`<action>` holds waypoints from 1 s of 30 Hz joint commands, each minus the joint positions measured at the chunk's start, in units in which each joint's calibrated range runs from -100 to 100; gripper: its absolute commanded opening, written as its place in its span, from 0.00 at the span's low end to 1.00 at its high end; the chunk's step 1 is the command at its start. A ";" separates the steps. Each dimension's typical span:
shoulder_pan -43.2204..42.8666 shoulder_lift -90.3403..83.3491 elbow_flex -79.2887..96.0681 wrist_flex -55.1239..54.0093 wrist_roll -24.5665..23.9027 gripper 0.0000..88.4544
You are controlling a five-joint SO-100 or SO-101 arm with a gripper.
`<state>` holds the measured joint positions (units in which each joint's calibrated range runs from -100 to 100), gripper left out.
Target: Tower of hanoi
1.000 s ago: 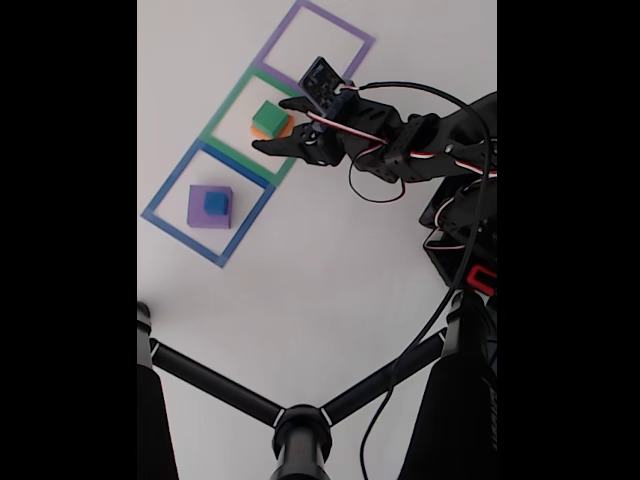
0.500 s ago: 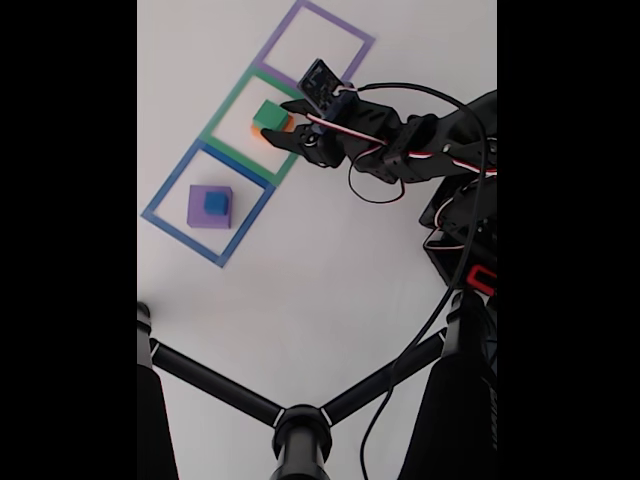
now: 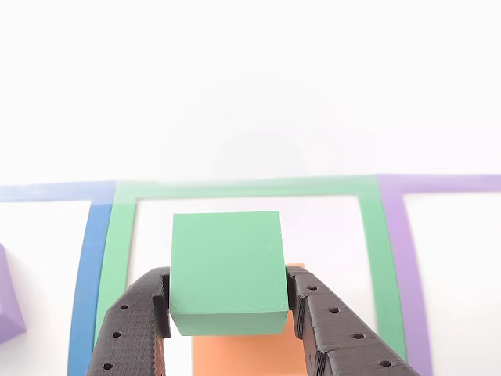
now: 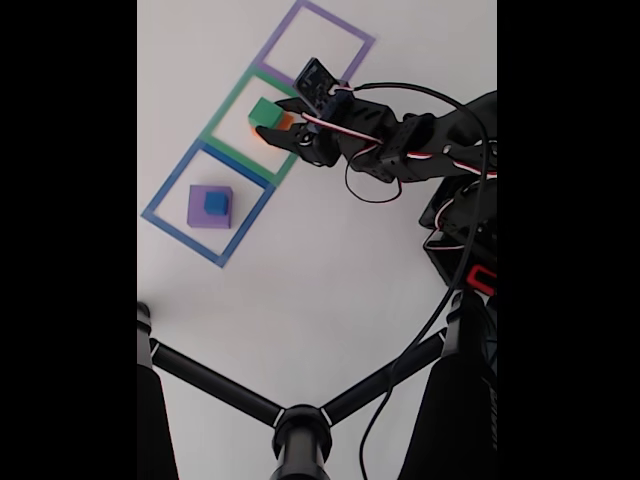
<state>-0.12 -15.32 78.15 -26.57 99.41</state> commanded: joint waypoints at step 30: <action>12.11 -29.05 -82.88 124.95 0.59 0.09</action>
<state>10.52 -43.27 2.61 93.82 99.61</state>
